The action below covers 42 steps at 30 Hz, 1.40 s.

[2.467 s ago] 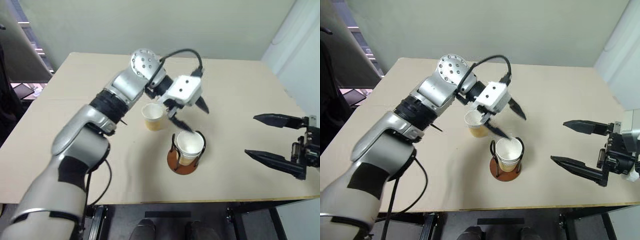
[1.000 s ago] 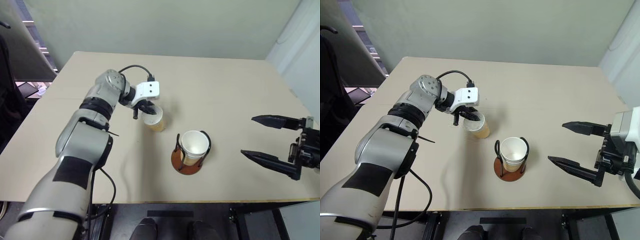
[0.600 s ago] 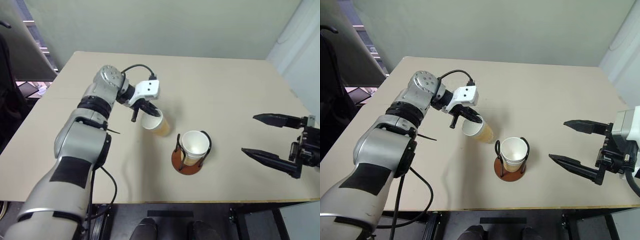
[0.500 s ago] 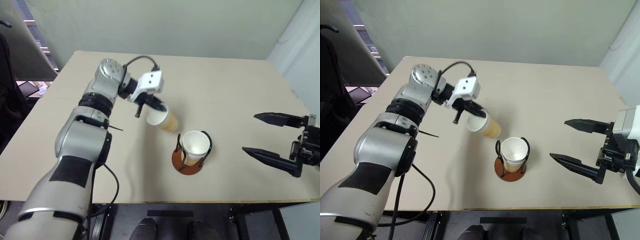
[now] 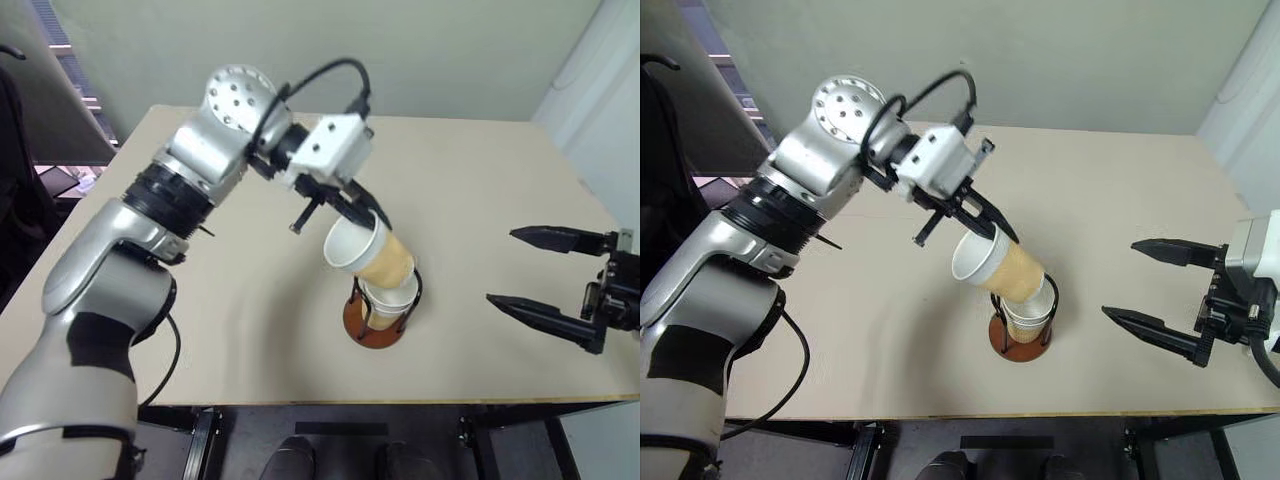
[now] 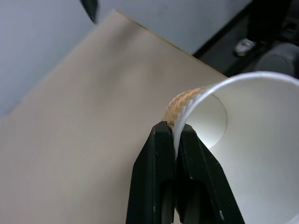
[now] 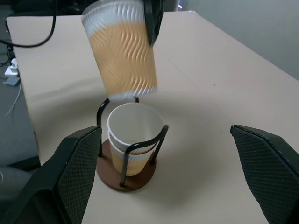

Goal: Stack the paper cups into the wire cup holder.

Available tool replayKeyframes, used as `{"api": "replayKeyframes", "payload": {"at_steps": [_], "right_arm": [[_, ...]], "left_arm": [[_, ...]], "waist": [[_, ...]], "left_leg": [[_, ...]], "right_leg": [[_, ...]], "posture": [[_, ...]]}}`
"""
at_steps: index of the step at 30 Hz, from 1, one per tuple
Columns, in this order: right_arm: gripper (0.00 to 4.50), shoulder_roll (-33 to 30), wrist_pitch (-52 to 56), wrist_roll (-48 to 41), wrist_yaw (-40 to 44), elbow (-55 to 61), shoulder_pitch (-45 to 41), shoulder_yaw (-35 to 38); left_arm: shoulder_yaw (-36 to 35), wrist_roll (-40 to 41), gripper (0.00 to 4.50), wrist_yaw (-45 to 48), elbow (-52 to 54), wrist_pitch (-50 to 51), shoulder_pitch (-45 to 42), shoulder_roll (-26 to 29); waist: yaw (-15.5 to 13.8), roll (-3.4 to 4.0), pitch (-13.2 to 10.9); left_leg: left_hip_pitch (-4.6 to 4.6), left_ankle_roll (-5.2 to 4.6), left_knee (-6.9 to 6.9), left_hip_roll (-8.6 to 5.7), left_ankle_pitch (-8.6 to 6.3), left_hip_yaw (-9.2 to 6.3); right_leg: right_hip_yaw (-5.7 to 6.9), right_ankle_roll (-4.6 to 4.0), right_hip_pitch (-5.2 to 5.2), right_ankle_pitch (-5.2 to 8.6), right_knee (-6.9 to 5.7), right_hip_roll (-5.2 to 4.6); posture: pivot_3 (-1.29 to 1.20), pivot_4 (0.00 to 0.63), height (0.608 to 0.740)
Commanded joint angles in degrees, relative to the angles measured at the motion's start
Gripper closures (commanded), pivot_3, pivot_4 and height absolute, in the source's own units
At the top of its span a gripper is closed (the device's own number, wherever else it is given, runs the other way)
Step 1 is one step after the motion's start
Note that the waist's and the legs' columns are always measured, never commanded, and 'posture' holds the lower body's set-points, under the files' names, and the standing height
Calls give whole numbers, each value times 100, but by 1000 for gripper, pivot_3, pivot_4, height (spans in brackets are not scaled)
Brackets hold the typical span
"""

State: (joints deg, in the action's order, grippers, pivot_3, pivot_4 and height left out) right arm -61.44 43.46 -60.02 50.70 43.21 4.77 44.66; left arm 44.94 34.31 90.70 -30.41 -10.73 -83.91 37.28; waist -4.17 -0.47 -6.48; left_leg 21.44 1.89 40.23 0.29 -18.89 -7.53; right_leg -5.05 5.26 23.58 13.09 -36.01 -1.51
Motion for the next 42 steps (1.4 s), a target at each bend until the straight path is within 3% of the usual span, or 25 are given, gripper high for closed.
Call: {"api": "replayKeyframes", "payload": {"at_steps": [1, 6, 15, 27, 31, 39, 42], "right_arm": [[0, 59, 3, -107, -73, 153, 92, 340], [0, 133, 1, -111, -71, 237, 302, 470], [0, 157, -50, -78, -261, 305, 266, 301], [0, 251, -29, -130, -381, 482, 450, 501], [0, 258, -15, -182, -435, 529, 504, 581], [0, 168, -37, -213, -456, 463, 459, 541], [0, 137, -52, -189, -419, 418, 425, 501]], "left_arm": [[-12, -208, 4444, 180, -229, -275, -78, -220], [-35, -360, 4444, 180, -358, -317, -92, -431], [524, -489, 4444, 180, -538, -947, -292, -286], [890, -612, 4444, 180, -1207, -1540, -668, -868], [967, -520, 3556, 180, -1200, -1527, -736, -896], [750, -668, 725, 180, -1385, -1643, -751, -1054], [296, -815, 725, 180, -1640, -1618, -761, -1324]], "waist": [[5, -1, -1], [8, 0, 0], [7, 0, 0], [-7, 0, 0], [-7, 0, 0], [-7, 0, 0], [-13, -1, -1]], "left_leg": [[-1, -2, 0, -1, -1, 2], [8, -6, -7, -4, -5, 9], [13, -6, -6, -5, -5, 8], [31, -11, -5, -12, -7, 9], [35, -11, -3, -15, -7, 10], [38, -11, -3, -17, -7, 10], [40, -11, -1, -18, -7, 11]], "right_leg": [[1, 0, 0, 0, 0, -1], [2, 0, 3, 0, 5, -5], [1, 1, 12, 0, 5, -7], [4, 3, 17, -2, 7, -16], [5, 4, 17, -2, 8, -16], [5, 4, 17, -2, 7, -16], [6, 5, 17, -3, 7, -17]], "posture": [[0, 150, 740], [0, 150, 740], [0, 150, 740], [0, 150, 740], [0, 150, 740], [0, 150, 740], [0, 150, 740]]}}
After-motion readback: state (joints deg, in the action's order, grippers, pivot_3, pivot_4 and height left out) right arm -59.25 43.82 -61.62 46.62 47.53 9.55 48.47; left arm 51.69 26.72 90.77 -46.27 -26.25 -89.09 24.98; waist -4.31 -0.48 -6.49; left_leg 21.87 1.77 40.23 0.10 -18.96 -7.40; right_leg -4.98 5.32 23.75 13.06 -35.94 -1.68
